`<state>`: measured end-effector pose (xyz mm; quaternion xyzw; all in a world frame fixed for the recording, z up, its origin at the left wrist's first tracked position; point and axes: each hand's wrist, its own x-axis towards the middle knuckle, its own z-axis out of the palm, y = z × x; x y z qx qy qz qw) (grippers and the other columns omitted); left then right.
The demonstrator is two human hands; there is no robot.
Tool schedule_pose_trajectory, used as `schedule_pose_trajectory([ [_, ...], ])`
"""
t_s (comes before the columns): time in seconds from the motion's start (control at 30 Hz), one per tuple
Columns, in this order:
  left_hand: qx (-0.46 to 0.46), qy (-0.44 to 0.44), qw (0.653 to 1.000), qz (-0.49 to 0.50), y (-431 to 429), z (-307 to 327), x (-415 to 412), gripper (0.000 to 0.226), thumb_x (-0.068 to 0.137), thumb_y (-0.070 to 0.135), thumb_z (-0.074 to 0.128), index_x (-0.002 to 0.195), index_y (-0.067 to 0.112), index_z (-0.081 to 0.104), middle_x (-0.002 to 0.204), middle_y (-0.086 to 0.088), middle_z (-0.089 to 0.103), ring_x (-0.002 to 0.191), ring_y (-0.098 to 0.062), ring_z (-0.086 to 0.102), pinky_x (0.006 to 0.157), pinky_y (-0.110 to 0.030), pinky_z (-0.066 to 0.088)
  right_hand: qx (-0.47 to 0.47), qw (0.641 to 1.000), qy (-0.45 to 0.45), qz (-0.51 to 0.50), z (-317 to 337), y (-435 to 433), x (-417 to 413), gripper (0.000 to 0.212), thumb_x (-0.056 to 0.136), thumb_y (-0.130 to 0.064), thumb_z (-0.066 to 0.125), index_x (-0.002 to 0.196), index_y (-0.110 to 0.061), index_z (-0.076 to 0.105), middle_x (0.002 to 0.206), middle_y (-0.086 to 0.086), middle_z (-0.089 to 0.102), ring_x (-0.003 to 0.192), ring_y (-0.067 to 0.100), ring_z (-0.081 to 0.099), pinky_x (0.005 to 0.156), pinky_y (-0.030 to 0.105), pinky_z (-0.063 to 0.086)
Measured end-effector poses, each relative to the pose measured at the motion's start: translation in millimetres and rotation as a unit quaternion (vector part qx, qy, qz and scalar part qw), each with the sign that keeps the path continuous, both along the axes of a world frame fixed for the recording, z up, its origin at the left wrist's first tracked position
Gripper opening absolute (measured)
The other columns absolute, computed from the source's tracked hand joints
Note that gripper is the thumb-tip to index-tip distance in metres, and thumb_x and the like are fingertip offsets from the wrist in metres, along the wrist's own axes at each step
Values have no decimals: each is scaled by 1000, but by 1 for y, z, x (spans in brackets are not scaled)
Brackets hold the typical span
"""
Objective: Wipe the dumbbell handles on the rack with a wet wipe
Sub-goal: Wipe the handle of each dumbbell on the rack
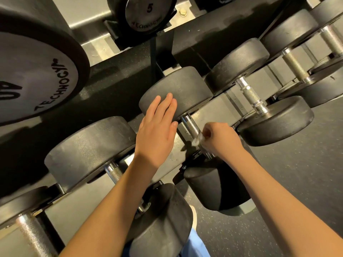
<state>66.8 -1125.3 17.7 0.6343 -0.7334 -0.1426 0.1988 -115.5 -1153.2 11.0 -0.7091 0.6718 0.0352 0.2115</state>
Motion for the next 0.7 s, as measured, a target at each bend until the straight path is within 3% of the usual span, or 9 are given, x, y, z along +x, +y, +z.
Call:
schedule_pose_trajectory([
  [0.07,10,-6,1000,-1,0,2,-1,54,98,28,30,150,14,26,158,0,21,146,-21,13,112,-43,32,-2,999,-32,-7,-2,-3,3,13,83,-18,64,79,-23,53,83,-1,61,76,18,59,65,31,51],
  [0.23,8,-10,1000,3,0,4,-2,55,97,29,29,150,14,26,158,-1,22,146,-21,14,111,-41,31,104,992,69,32,10,5,-9,11,84,-21,66,93,-15,62,94,4,63,86,24,61,73,36,53],
  [0.33,11,-12,1000,3,0,4,-2,55,97,29,29,150,14,26,158,0,22,146,-21,14,112,-40,30,52,999,-6,7,9,-1,1,14,83,-28,67,89,-17,60,91,3,63,82,20,60,72,32,52],
  [0.5,38,-5,999,1,-1,5,0,55,98,28,31,151,18,22,159,6,14,147,-14,5,113,-45,33,-65,980,-175,-64,-4,-24,22,22,85,-21,69,105,-13,65,96,1,62,87,16,58,77,28,48],
  [0.6,45,-6,999,4,-1,6,-1,54,101,25,36,152,19,20,160,7,12,147,-14,3,112,-46,33,-67,974,-201,-80,-4,-23,22,22,86,-21,69,106,-12,67,94,-2,61,86,13,56,75,24,46],
  [0.7,43,-6,999,7,0,7,-2,54,101,25,37,152,19,19,160,7,12,147,-14,3,113,-43,31,-4,982,-169,-78,-4,-13,5,8,84,-17,70,88,-16,63,86,0,61,79,16,58,62,19,42],
])
